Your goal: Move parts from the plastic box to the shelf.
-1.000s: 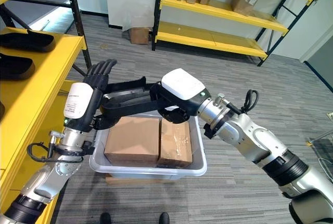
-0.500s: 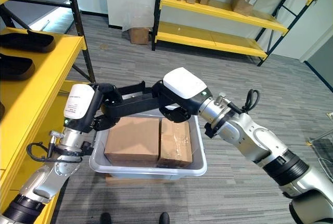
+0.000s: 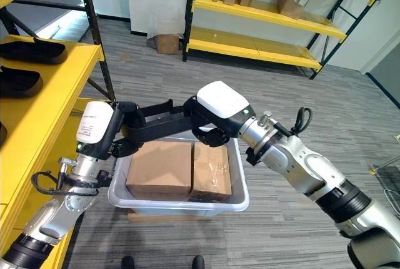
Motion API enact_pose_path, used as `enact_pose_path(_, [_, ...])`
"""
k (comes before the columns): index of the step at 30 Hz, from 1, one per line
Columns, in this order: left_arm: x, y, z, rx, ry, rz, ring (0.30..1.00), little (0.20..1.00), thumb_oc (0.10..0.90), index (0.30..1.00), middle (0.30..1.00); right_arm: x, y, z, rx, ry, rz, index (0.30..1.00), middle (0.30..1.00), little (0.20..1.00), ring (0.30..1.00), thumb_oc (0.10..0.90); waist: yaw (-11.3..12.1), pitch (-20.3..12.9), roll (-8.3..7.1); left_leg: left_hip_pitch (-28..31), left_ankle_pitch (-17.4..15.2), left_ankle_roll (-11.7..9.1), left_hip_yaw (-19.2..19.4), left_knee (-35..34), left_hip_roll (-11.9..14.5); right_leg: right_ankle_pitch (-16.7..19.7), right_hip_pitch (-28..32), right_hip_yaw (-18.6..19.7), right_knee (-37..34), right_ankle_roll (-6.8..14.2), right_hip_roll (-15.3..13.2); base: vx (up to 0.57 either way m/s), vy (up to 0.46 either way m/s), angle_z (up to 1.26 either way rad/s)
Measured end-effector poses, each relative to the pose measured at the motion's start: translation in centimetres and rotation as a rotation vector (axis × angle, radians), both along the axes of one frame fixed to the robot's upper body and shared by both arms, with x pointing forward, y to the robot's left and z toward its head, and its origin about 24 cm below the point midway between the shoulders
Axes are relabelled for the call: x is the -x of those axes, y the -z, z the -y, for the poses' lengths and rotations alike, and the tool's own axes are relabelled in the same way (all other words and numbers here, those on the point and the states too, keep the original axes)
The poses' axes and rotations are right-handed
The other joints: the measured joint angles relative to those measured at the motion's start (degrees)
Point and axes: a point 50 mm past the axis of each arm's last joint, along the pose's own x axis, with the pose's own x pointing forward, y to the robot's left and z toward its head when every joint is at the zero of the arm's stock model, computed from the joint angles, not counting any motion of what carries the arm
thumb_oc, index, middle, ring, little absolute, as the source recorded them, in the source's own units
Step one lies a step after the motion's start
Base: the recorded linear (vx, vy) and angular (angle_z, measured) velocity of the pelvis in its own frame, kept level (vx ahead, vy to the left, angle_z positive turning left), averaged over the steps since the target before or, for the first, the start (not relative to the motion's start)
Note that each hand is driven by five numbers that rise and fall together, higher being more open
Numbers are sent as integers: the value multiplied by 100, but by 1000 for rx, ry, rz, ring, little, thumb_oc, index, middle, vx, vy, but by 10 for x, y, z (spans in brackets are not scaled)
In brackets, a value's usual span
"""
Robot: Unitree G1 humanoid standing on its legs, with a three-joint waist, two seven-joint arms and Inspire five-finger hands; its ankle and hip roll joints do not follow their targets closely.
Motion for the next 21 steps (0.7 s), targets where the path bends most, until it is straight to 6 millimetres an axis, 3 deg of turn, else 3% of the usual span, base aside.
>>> enact_pose_path(1, [0,0,0,3,0,-1,300,300,400,300,300,0,0,0,-1,0,0,1000,1000,1000,1000,900,2,1,24,1,0,0,-1,0,0,0,1,0,0,0,0,0,0,0])
enact_pose_path(7, [6,11,-2,16,-8,-47,300,300,400,300,300,3,8,-10,-144,-32,-41,1000,1000,1000,1000,900,0,-10,203,28,-22,33,25,-1,6,-1,11,19,-1,0,1,-2,-13,-2])
enact_pose_path(10, [13,28,-7,13,-23,-124,300,300,400,300,300,7,15,-12,-313,-37,-84,1000,1000,1000,1000,900,-4,-11,286,88,-53,32,54,-3,11,-19,46,41,-27,-18,7,-11,-17,-6])
enact_pose_path(16, [27,53,-24,5,-93,-245,300,300,400,300,300,17,31,5,-505,37,-158,1000,1000,1000,1000,900,-4,-6,474,79,-62,39,50,-5,20,-47,47,36,-40,-28,10,3,-15,0])
enact_pose_path(21, [29,60,-33,4,-136,-276,300,300,400,300,300,21,41,13,-589,78,-202,1000,1000,1000,1000,900,-31,-7,576,71,-65,43,67,-6,20,-53,26,43,-41,-25,8,0,-40,-2])
